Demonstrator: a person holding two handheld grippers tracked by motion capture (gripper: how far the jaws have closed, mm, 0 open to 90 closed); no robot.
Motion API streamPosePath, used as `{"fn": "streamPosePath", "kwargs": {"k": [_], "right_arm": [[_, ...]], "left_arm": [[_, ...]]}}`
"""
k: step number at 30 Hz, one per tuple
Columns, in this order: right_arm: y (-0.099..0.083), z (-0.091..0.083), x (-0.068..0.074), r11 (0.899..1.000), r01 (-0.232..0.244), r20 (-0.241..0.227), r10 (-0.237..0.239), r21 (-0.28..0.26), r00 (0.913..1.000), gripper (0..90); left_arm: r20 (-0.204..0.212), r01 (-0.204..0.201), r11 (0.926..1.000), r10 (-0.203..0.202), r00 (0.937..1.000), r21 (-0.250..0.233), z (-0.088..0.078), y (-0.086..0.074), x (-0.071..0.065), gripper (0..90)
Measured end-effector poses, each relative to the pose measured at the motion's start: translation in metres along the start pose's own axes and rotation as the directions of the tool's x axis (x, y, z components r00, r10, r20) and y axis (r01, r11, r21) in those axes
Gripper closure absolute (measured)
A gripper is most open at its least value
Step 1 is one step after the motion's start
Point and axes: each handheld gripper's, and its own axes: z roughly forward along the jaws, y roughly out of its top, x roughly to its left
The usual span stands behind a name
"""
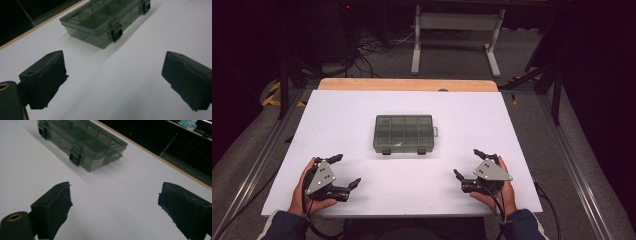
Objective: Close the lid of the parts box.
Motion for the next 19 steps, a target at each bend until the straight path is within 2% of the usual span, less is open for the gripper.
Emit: {"fn": "streamPosePath", "kwargs": {"k": [10, 19], "right_arm": [[0.0015, 0.0002, -0.0024, 1.000, -0.016, -0.017, 0.016, -0.018, 0.9997, 10.9], [0.0019, 0.0013, -0.0018, 1.000, -0.017, -0.003, 0.017, -0.017, 0.9998, 10.9]], "left_arm": [[-0.015, 0.003, 0.9999, -0.003, 0.9999, 0.013, 0.0007, -0.0010, -0.0014, 6.6], [-0.009, -0.002, 0.9999, 0.002, 1.0000, 0.010, -0.0001, -0.0006, -0.0010, 6.6]]}}
